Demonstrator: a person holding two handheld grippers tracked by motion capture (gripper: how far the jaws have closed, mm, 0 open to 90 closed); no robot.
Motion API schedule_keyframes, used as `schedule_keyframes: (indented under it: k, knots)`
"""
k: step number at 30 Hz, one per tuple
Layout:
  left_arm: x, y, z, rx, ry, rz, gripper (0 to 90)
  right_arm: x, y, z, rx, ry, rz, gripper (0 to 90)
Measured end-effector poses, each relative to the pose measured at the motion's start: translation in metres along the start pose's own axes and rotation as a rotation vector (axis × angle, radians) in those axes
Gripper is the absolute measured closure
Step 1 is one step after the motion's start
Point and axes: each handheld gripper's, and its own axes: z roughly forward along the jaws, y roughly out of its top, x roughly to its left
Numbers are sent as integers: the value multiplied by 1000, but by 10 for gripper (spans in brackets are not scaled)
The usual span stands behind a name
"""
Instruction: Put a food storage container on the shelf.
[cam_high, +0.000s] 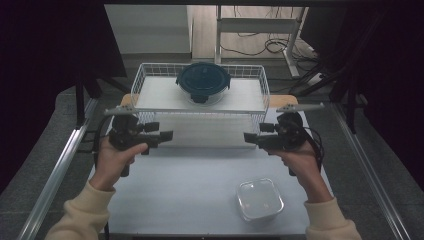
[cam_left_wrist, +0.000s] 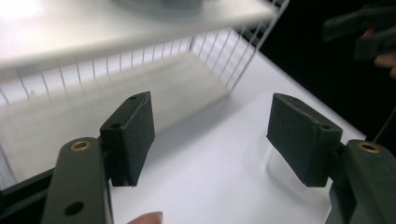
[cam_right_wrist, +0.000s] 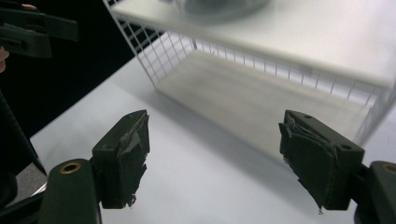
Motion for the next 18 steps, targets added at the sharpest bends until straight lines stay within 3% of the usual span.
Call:
schedule_keyframes:
  k: [1, 5, 9, 14, 18]
  knots:
    - [-2, -11, 1, -1, 17, -1, 313, -1, -6, 0, -3, -1, 2, 242]
    - [-3, -36, 6, 24, 4, -16, 338, -5, -35, -3, 3, -9, 19, 251]
    - [1, -58, 11, 55, 44, -26, 332, -9, -61, -5, 18, -33, 27, 257]
    - [10, -75, 17, 97, 78, -42, 310, -18, -87, -5, 56, -51, 57, 273]
    - [13, -84, 18, 131, 103, -29, 299, -24, -98, -7, 81, -65, 71, 289]
